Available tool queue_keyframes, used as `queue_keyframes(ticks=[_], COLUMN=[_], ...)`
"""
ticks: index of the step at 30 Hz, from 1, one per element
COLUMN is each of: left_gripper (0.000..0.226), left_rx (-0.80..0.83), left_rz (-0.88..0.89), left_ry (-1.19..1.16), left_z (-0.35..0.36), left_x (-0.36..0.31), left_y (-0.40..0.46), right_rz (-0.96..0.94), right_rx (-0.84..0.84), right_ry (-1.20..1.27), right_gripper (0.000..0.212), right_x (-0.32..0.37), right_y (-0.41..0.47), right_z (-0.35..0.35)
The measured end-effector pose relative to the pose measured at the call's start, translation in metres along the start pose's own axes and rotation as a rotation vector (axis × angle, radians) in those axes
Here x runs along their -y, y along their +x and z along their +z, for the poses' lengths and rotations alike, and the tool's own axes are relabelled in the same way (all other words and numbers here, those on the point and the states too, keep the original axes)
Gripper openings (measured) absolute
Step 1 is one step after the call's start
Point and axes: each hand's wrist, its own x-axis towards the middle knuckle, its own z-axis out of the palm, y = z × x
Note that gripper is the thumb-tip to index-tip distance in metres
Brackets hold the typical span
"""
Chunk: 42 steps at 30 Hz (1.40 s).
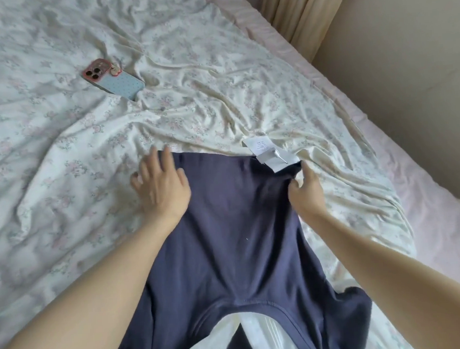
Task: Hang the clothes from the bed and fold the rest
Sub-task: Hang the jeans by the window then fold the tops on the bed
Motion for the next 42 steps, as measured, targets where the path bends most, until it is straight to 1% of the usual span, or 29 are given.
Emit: queue_keyframes(ticks=[2,3,5,6,7,8,10,11,13,15,16,19,21,22,24,25,26,27,28,30,31,33,34,35,36,38,39,41,42], left_gripper=[0.057,0.056,0.056,0.057,0.057,0.057,0.059,0.06,0.059,0.059,0.059,0.061,0.062,0.063,0.064,0.065,0.066,0.065,0.062,0.056,0.056,0.063,0.065,0.064,0.063,0.062,0.061,0.055,0.049], left_rx=[0.037,0.094,0.306,0.404,0.49,0.543,0.596,0.616,0.63,0.627,0.628,0.665,0.737,0.777,0.825,0.831,0.84,0.852,0.871,0.846,0.793,0.695,0.704,0.753,0.826,0.977,1.02,1.056,1.05], left_rz=[0.292,0.421,0.612,0.64,0.592,0.482,0.262,0.205,0.15,0.168,0.22,0.431,0.528,0.543,0.547,0.545,0.531,0.497,0.441,0.354,0.397,0.676,0.831,0.953,1.029,1.055,1.038,0.98,0.956], left_ry=[0.016,0.01,0.119,0.215,0.298,0.346,0.37,0.376,0.363,0.299,0.256,0.11,0.097,0.128,0.228,0.263,0.273,0.238,0.147,-0.112,-0.189,-0.149,-0.072,0.03,0.148,0.326,0.341,0.256,0.19], left_z=[0.002,0.003,0.012,0.017,0.023,0.025,0.023,0.019,0.011,0.003,0.0,-0.007,-0.007,-0.006,-0.005,-0.005,-0.008,-0.011,-0.016,-0.027,-0.033,-0.04,-0.041,-0.04,-0.037,-0.029,-0.027,-0.025,-0.026], left_x=[-0.007,-0.011,-0.012,-0.008,-0.002,0.003,0.006,0.001,-0.014,-0.028,-0.035,-0.051,-0.055,-0.055,-0.053,-0.052,-0.053,-0.056,-0.06,-0.067,-0.069,-0.068,-0.064,-0.058,-0.05,-0.035,-0.03,-0.03,-0.033], left_y=[-0.029,-0.045,-0.074,-0.084,-0.088,-0.087,-0.079,-0.078,-0.078,-0.086,-0.095,-0.144,-0.18,-0.195,-0.215,-0.218,-0.221,-0.22,-0.219,-0.221,-0.224,-0.241,-0.252,-0.264,-0.275,-0.29,-0.29,-0.283,-0.279], right_rz=[-0.224,-0.324,-0.491,-0.495,-0.422,-0.308,-0.085,-0.009,0.04,0.072,0.075,0.025,-0.02,-0.043,-0.111,-0.164,-0.204,-0.219,-0.202,-0.137,-0.105,0.014,0.118,0.237,0.348,0.514,0.569,0.625,0.612], right_rx=[0.034,0.071,0.274,0.375,0.437,0.456,0.443,0.423,0.364,0.33,0.337,0.413,0.489,0.55,0.667,0.668,0.629,0.561,0.488,0.377,0.344,0.268,0.228,0.202,0.198,0.214,0.217,0.215,0.223], right_ry=[-0.21,-0.36,-0.712,-0.846,-0.933,-0.982,-1.022,-1.01,-0.912,-0.722,-0.649,-0.402,-0.32,-0.344,-0.555,-0.695,-0.799,-0.832,-0.79,-0.549,-0.422,-0.175,-0.05,0.074,0.197,0.43,0.523,0.629,0.622], right_gripper=[0.055,0.055,0.054,0.053,0.052,0.052,0.052,0.051,0.045,0.04,0.037,0.03,0.03,0.035,0.043,0.047,0.046,0.04,0.032,0.016,0.009,0.003,0.008,0.018,0.031,0.05,0.053,0.049,0.042], right_x=[-0.008,-0.016,-0.035,-0.046,-0.056,-0.063,-0.071,-0.071,-0.07,-0.066,-0.067,-0.082,-0.091,-0.095,-0.104,-0.109,-0.114,-0.116,-0.116,-0.112,-0.109,-0.105,-0.103,-0.102,-0.102,-0.102,-0.102,-0.102,-0.1], right_y=[-0.028,-0.041,-0.058,-0.064,-0.066,-0.065,-0.059,-0.058,-0.061,-0.073,-0.083,-0.123,-0.143,-0.149,-0.16,-0.162,-0.165,-0.166,-0.166,-0.165,-0.163,-0.164,-0.165,-0.169,-0.173,-0.182,-0.185,-0.187,-0.188], right_z=[0.001,0.0,-0.003,-0.006,-0.011,-0.019,-0.036,-0.045,-0.059,-0.071,-0.078,-0.107,-0.122,-0.127,-0.135,-0.137,-0.139,-0.141,-0.142,-0.143,-0.141,-0.138,-0.136,-0.134,-0.131,-0.125,-0.122,-0.116,-0.114])
